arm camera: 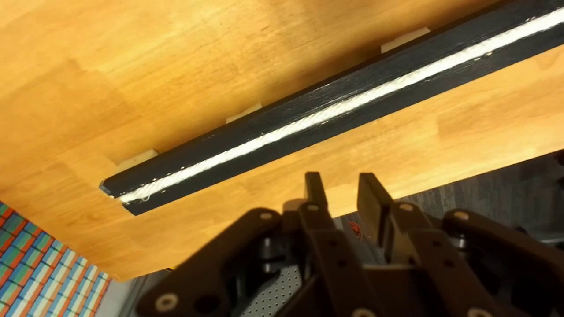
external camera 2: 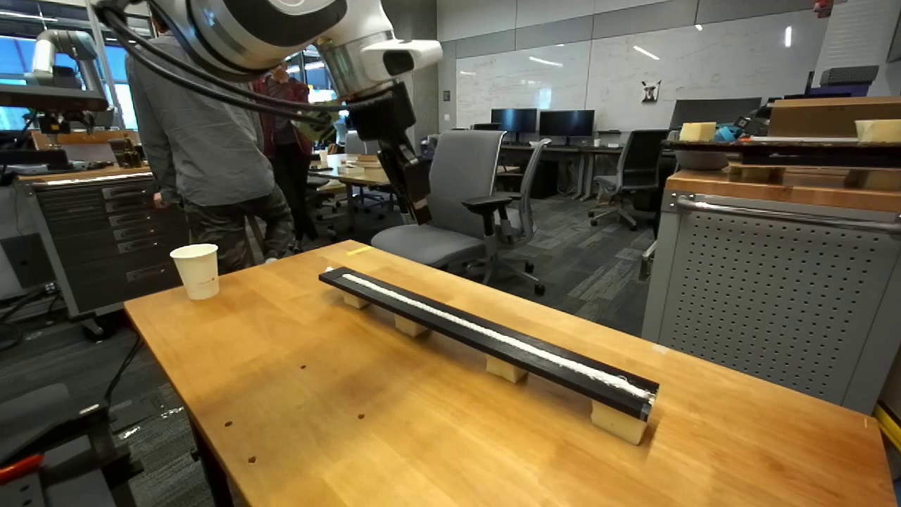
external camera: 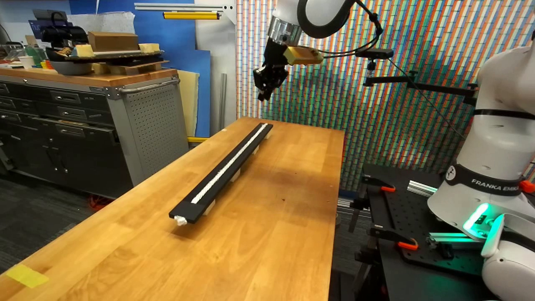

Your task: Straighten the white string on the black object

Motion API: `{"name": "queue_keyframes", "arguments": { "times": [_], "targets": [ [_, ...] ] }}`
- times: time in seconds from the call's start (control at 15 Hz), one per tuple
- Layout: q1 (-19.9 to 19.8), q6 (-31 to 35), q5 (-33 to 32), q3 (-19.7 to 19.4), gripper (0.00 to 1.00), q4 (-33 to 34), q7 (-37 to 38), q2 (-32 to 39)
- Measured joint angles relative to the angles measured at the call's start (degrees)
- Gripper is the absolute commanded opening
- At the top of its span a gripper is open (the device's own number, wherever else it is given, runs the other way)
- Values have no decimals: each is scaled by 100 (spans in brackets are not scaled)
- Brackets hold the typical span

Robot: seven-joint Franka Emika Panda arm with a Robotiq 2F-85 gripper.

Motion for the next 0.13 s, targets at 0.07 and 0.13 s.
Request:
{"name": "queue_keyframes", "arguments": {
  "times": [0.07,0.13],
  "targets": [
    [0,-29,-1,50,42,-115,-28,-151],
    [0,-52,-1,79,45,-201,-41,-264]
  ]
}}
